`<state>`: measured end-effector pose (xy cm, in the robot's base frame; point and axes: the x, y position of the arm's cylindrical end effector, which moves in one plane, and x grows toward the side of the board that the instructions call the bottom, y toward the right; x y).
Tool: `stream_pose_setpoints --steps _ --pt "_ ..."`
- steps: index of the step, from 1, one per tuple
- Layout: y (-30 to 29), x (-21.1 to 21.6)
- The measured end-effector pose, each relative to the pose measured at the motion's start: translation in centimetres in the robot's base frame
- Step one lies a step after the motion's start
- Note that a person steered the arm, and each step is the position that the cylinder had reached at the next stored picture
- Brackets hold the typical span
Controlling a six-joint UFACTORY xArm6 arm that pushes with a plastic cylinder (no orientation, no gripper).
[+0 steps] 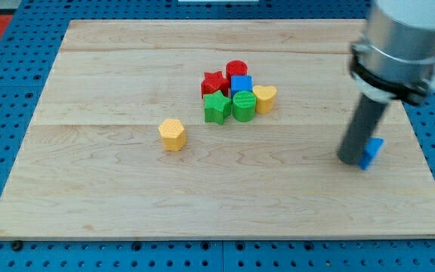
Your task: Move the blue triangle to the center right of the board
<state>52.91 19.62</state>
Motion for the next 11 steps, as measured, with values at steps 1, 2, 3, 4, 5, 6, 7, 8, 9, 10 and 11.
stream_pose_setpoints --steps 1,2,3,4,5,6,7,8,9,10,11 --pt "4.2 7.2" --pt "5.2 4.7" --pt "2.7 1.1" --pt "-0.8 -1.2" --pt "-2.9 -3.5" --pt "-2.8 -5.9" --pt "-1.4 -6.2" --pt "-1.3 -7.6" --pt "0.5 -7.9" --pt "2.9 -5.0" --pt "5.3 0.1"
